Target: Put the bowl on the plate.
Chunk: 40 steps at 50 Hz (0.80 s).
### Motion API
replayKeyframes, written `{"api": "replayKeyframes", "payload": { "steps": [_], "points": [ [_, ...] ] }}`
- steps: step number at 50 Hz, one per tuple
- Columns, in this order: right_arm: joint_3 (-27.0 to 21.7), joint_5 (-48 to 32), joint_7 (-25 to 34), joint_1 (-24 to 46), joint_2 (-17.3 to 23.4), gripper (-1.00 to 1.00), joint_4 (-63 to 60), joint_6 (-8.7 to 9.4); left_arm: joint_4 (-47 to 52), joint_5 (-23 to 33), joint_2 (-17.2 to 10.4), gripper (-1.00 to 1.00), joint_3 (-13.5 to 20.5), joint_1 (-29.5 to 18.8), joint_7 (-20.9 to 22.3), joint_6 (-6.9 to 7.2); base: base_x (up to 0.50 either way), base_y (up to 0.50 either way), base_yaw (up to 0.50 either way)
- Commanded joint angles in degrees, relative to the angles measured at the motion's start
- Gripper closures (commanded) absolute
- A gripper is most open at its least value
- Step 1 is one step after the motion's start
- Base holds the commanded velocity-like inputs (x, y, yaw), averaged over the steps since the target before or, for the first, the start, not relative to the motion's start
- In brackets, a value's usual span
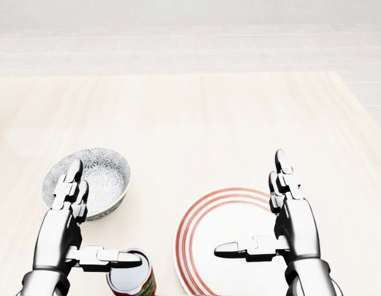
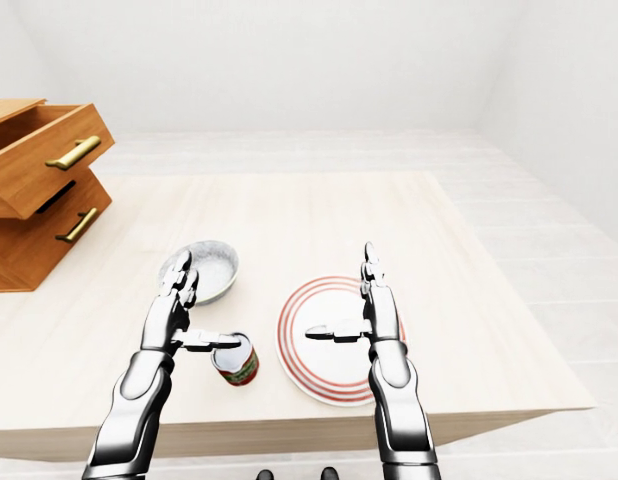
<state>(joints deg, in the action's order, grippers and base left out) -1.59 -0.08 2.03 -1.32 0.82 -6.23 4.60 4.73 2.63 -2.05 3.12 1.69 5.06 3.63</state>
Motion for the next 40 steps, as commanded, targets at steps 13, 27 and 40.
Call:
{"api": "replayKeyframes", "payload": {
  "steps": [13, 27, 40],
  "points": [
    [0.1, 0.0, -0.1, 0.3, 0.0, -1.00, -0.9, 0.40, 1.1, 0.1, -0.2, -1.00, 0.5, 0.0, 0.4, 0.84, 0.05, -0.30, 0.00],
    [0.4, -0.9, -0.2, -0.4, 0.1, -1.00, -0.8, 0.40, 1.4, 1.5, -1.0, -1.00, 1.3, -0.5, -0.2, 1.28, 0.03, -0.16, 0.00],
    [0.6, -0.6, 0.1, -1.0, -0.2, -1.00, -1.5, 0.40, 4.9, 3.7, -3.9, -1.00, 5.4, -1.5, 0.7, 1.37, 0.00, 0.00, 0.00]
  ]
}}
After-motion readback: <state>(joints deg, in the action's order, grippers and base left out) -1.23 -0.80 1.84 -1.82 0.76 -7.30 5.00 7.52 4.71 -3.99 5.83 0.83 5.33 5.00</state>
